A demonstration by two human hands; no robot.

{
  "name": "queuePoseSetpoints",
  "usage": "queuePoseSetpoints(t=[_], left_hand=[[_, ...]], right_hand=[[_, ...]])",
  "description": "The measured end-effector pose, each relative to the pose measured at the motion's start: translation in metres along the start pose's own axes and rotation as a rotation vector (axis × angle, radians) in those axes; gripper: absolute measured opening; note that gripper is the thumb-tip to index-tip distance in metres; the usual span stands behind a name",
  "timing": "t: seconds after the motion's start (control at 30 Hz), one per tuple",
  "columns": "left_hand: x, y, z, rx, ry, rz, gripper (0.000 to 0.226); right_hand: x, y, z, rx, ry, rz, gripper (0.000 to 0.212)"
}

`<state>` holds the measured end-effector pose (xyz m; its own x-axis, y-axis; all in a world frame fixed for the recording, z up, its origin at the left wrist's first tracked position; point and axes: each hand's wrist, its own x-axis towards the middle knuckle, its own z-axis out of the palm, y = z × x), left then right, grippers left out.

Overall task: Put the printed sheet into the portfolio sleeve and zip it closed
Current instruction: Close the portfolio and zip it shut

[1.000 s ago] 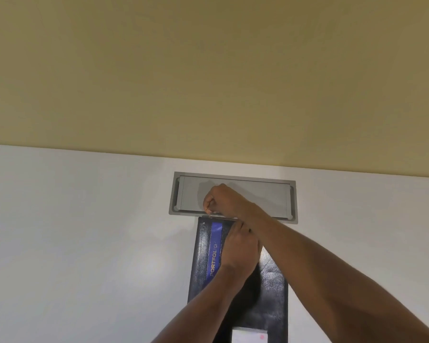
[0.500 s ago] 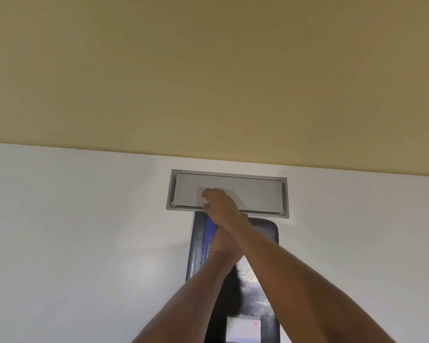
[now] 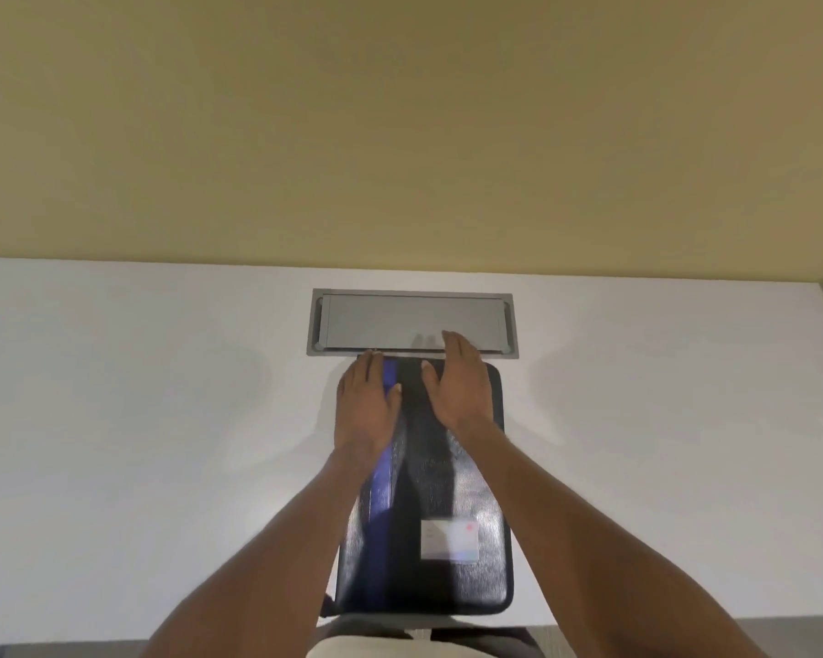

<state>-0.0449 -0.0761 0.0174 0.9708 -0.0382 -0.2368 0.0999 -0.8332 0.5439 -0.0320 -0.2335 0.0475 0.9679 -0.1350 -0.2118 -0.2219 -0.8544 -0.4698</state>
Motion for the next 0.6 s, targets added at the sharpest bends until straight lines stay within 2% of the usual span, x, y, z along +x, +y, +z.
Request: queuePoseSetpoints(t=[0.27,0.6], left_hand=[[-0.066,-0.034,0.008,-0.137,0.003,-0.185,0.065],[-0.143,-0.05,0.03,-0.274,0.002,-0.284,0.066]], right_hand=[[-0.083,0.048,0.009,-0.025,-0.021,0.173,0.08],[-0.159,0.086,0.03,-0.003,-0.114,0.325,0.091]])
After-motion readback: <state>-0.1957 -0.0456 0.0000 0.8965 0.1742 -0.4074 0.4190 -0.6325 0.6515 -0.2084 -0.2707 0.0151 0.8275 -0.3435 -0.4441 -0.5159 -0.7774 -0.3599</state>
